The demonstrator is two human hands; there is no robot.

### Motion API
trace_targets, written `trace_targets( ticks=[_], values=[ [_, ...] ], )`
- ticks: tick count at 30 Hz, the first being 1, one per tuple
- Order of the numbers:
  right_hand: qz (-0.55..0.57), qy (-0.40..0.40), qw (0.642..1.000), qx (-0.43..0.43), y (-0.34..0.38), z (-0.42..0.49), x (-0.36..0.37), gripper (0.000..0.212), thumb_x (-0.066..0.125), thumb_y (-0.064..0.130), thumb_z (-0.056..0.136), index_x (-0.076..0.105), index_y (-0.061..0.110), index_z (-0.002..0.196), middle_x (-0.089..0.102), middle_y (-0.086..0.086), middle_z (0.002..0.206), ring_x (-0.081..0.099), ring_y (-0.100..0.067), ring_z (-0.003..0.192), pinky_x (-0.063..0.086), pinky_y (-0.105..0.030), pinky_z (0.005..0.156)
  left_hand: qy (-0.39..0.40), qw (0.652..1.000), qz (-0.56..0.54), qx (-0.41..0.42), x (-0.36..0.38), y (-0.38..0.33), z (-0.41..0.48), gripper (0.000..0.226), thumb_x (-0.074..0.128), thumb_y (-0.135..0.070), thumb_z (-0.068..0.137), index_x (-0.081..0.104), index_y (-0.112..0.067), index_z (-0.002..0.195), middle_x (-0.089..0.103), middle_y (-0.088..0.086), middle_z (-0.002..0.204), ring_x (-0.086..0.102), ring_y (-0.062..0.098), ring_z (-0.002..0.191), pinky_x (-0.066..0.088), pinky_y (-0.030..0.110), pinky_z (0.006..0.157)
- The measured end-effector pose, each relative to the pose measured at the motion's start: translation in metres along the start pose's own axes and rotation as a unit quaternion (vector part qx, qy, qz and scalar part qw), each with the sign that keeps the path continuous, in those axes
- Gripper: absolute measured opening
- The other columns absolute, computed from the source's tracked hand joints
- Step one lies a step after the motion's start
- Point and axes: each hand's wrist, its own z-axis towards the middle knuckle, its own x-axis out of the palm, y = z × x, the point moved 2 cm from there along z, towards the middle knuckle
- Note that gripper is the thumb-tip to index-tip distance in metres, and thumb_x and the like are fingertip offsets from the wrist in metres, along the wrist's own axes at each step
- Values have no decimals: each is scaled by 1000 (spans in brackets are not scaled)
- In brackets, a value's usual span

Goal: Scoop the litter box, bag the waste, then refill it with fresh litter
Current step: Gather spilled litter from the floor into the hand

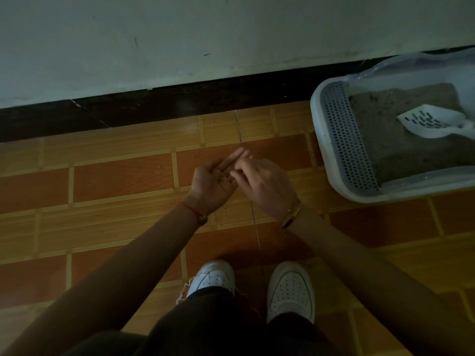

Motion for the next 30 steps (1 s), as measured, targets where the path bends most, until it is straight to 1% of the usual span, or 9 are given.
trace_targets(
  ticks=[3,5,9,12,15,18,21,27,30],
  values=[
    [33,28,999,5,-3,6,-8,24,49,28,95,64,9,94,63,-1,75,55,-11,64,41,-19,57,17,1000,2,-15,5,1,1,49,28,-27,102,60,2,126,64,16,128,64,24,115,44,31,107],
    [53,8,998,44,-13,2,-16,20,49,23,96,63,8,97,56,6,72,45,-4,59,32,-12,53,26,999,18,-8,11,2,0,48,28,-26,102,59,2,126,65,16,125,66,25,112,50,32,101],
    [18,3,990,140,-45,-36,-25,17,50,19,97,59,9,86,44,8,60,38,-6,49,24,-11,48,29,1000,3,-4,16,6,-1,47,27,-22,103,58,5,124,63,22,129,65,31,116,49,38,102],
    [-31,92,990,99,-55,-88,-15,22,47,30,96,56,14,83,45,5,56,36,-8,48,32,-24,46,27,1000,-3,-7,14,9,1,46,29,-21,103,58,6,126,61,23,131,61,33,121,46,39,104],
    [-47,149,987,40,-47,-133,-7,27,50,41,91,55,18,79,47,4,52,37,-10,45,32,-22,46,26,999,-11,-20,14,14,3,49,28,-21,103,63,8,120,61,23,131,60,34,121,45,40,105],
    [-69,152,986,10,-42,-159,-1,30,52,43,86,60,15,77,55,2,57,50,-14,48,36,-22,49,31,999,-5,-26,18,19,4,51,28,-20,102,69,8,112,63,23,128,64,34,116,46,40,103],
    [-125,134,983,-31,-42,-166,10,27,50,35,89,62,15,76,56,0,57,52,-17,49,43,-26,49,33,999,3,-30,26,22,4,52,26,-21,103,68,8,113,64,23,127,66,34,113,48,40,101],
    [-170,105,976,-89,-44,-167,18,23,42,22,98,42,15,77,49,1,52,47,-15,47,42,-27,48,51,998,13,-35,32,21,-1,54,24,-22,104,67,9,114,62,23,130,61,32,120,44,40,106],
    [-158,75,984,-45,-43,-151,9,24,49,25,94,57,14,75,49,2,51,46,-13,44,42,-25,46,42,998,21,-29,28,19,-2,52,26,-23,104,66,8,117,62,22,131,60,33,122,44,40,106]
  ],
)
